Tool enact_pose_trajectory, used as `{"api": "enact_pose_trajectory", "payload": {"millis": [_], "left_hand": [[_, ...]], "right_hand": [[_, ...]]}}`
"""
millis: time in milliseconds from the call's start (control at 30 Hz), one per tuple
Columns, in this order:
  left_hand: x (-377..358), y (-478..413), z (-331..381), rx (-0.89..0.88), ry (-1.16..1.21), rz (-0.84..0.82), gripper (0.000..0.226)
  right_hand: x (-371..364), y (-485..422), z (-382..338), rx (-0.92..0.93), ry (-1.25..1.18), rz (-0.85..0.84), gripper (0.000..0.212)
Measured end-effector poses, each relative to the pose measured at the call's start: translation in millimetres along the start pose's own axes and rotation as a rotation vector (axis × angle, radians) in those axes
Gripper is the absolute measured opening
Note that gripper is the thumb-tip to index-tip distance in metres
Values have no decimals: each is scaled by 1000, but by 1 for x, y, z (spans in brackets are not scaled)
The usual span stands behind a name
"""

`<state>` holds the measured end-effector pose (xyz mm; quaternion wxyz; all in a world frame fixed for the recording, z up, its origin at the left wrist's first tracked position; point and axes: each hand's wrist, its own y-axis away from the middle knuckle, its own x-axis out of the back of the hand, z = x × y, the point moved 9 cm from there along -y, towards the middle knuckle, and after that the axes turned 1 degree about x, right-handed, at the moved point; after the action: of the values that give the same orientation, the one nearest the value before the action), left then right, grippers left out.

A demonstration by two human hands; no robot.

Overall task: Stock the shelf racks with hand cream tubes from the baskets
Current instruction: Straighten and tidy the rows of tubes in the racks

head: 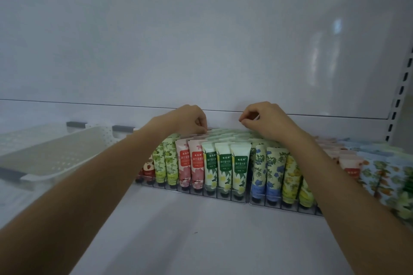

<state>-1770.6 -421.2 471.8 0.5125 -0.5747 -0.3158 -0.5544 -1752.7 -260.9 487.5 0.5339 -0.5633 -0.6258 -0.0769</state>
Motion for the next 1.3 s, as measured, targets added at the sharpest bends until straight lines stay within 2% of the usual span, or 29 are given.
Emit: {"api": "enact_pose_trajectory", "payload": {"millis": [200, 367, 600, 800, 933, 1300], "left_hand": [[20, 14, 1, -36, 64, 57, 1], [22, 25, -9, -51, -12, -77, 6], [13, 27, -13, -73, -101, -144, 15], [12, 25, -12, -94, -96, -145, 15], [11, 25, -13, -78, -90, -158, 14], [10, 29, -15, -60, -80, -151, 16]], "right_hand": [[-3, 2, -5, 20, 7, -14, 10], [-5, -3, -20, 68, -61, -15, 10], [-48, -26, -70, 178, 91, -298, 11], [-70, -40, -73, 119, 230, -449, 14], [-80, -42, -63, 54, 313, -518, 16], [-85, -41, -67, 97, 301, -554, 17]]}}
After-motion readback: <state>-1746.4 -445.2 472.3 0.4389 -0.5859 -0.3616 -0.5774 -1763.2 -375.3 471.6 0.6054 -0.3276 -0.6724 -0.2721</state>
